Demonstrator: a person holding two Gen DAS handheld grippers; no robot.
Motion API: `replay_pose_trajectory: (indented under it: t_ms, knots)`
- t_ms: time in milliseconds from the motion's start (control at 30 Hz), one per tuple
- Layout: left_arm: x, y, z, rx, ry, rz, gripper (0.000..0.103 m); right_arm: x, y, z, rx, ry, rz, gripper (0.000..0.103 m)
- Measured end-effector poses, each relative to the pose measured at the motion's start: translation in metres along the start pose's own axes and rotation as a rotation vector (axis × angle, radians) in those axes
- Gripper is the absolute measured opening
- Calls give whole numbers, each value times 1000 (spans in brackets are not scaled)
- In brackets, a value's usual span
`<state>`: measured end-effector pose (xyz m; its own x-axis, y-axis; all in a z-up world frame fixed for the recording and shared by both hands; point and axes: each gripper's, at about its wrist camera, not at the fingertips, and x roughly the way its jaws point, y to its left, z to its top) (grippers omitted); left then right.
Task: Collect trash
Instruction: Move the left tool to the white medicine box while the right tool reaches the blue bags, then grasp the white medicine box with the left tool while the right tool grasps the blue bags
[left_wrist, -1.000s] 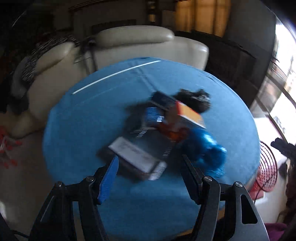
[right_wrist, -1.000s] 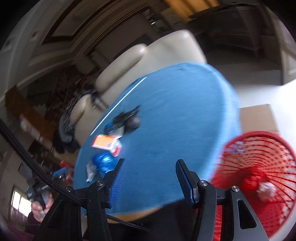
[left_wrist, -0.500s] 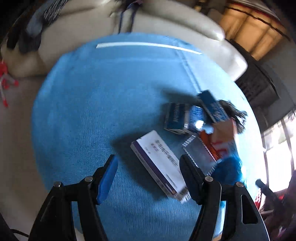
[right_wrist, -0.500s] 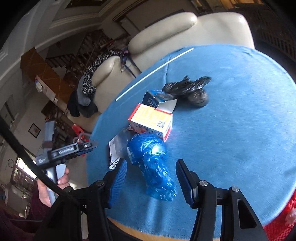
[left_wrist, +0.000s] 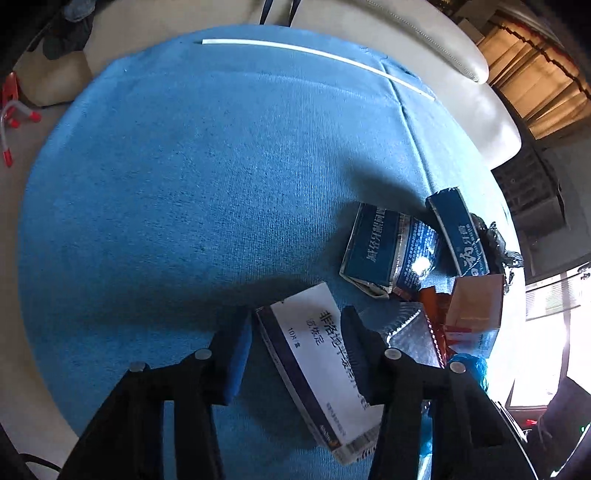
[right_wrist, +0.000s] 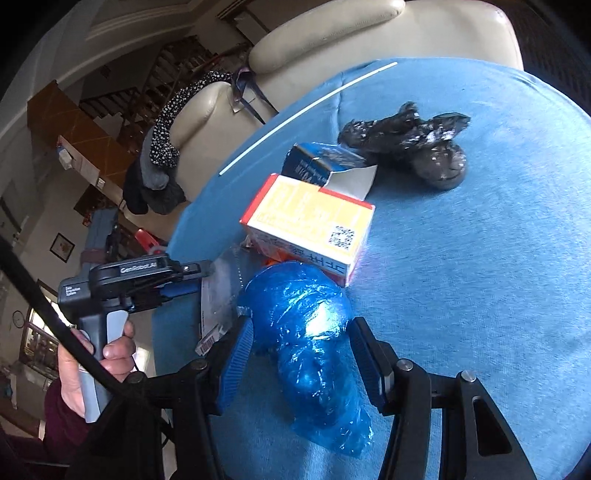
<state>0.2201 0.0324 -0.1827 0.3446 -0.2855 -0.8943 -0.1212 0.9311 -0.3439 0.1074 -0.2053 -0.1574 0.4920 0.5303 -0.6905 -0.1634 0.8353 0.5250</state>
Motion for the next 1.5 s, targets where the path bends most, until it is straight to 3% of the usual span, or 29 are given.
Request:
replay_pose_trajectory:
  t_ms: [133, 200, 300, 467, 667, 833, 900, 933, 967, 1033, 1133, 1233, 1400, 1500]
  knots:
    - [1, -10, -4, 34, -19, 24, 46, 6, 10, -4, -42, 13, -3, 54]
    - [2, -15, -6, 53, -16, 23, 46, 8, 11, -7, -46, 25, 4, 44]
    - [2, -30, -10, 95, -30, 44, 44, 7, 8, -12, -37, 16, 12, 41]
    - [-5, -41, -17, 145, -55, 58, 27, 0, 12, -18, -57, -1, 13, 39]
    - [-11, -49, -30, 234, -48, 78, 16, -19, 12, -26, -67, -23, 4, 39]
    - [-20, -46, -48, 294, -32, 92, 15, -43, 2, -40, -59, -41, -43, 39]
    - [-27, -43, -54, 280, -17, 79, 19, -51, -2, -45, -58, -49, -72, 39]
    - [-29, -44, -56, 273, -13, 60, 28, -54, -5, -47, -53, -53, -85, 39]
    - [-31, -48, -61, 267, -14, 38, 45, -56, -7, -47, -48, -54, -88, 39]
    - [-37, -56, -70, 261, -30, 25, 70, -59, -12, -46, -20, -62, -90, 41]
    - [-39, -74, -85, 303, -33, 11, 71, -63, -21, -42, 23, -76, -98, 44]
    - [-31, -94, -92, 369, -40, 65, 72, -66, -24, -41, 40, -78, -87, 52]
    - [-8, -96, -91, 334, 15, 80, 72, -73, -26, -38, 59, -102, -75, 58]
    - [-15, -88, -92, 312, -2, 66, 72, -72, -26, -36, 62, -94, -77, 58]
